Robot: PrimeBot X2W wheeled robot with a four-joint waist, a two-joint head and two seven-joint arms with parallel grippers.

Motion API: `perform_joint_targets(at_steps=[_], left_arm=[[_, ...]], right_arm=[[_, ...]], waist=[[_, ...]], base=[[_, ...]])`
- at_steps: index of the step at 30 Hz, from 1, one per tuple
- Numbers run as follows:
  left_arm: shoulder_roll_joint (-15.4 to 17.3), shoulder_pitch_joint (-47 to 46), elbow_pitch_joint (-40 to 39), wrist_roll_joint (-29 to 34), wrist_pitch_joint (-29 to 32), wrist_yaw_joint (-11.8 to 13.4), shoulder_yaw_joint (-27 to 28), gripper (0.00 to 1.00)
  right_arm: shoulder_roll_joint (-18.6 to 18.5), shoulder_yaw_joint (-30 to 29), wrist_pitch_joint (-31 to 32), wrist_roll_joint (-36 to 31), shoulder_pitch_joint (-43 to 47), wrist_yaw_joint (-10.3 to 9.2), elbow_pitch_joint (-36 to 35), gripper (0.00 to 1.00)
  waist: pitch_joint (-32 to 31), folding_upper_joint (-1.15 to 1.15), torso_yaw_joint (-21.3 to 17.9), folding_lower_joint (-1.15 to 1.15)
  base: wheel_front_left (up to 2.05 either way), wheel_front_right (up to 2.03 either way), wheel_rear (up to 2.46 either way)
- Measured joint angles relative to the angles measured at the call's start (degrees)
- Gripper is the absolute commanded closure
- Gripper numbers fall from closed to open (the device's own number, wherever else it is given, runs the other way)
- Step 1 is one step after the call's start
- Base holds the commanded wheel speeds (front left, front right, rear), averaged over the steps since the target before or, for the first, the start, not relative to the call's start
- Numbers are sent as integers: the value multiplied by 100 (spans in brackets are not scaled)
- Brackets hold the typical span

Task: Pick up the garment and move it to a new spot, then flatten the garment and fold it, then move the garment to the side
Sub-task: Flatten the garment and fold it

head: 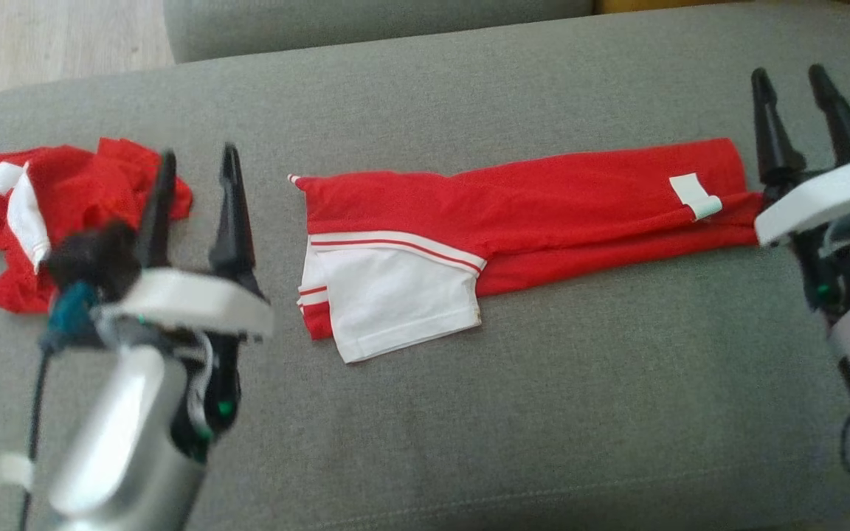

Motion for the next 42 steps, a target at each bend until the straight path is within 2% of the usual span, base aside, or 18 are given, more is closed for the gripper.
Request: perform_joint_targets(at_steps=[5,8,13,19,22,29,35,39,42], left_arm=[[-545,777,-37,620,-2,-538,658,0],[-805,1057,-83,998,-2,-854,980,0],[-1148,1359,-157,1437,-2,-1322,1437,0],[-1327,1456,-66,1723,-2,-1674,1735,0],[-1370,1451,-40,1817,-2,-1777,1833,0],[-1403,1282,75,1913,-2,-1904,1818,0],[-1422,924,103,1928,-2,-1920,1588,0],[-1425,805,130,1924,-2,-1916,1508,0],[-1429,739,132,1923,-2,-1913,1478,0]], right_arm=[[515,-1015,-14,-914,867,1,-668,0],[842,-1412,-14,-1357,1434,1,-903,0],[1188,-1831,-14,-1846,1896,1,-1143,0],[1327,-2042,-14,-2158,1993,1,-1276,0],[1340,-2226,51,-2272,1979,0,-1265,0],[1325,-3059,888,-2341,1458,1,-543,0],[980,-3583,1454,-2382,485,1,352,0],[764,-3774,1655,-2642,158,1,962,0],[747,-3843,1731,-2765,41,0,1344,0]], waist=[[-95,0,-33,0],[-123,0,-43,0],[-143,0,-30,0],[-114,0,13,0],[-34,0,37,0],[331,0,144,0],[812,0,352,0],[1018,0,492,0],[1092,0,562,0]], base=[[0,0,0],[0,0,0],[0,0,0],[0,0,0],[0,0,0],[0,0,0],[0,0,0],[0,0,0],[0,0,0]])
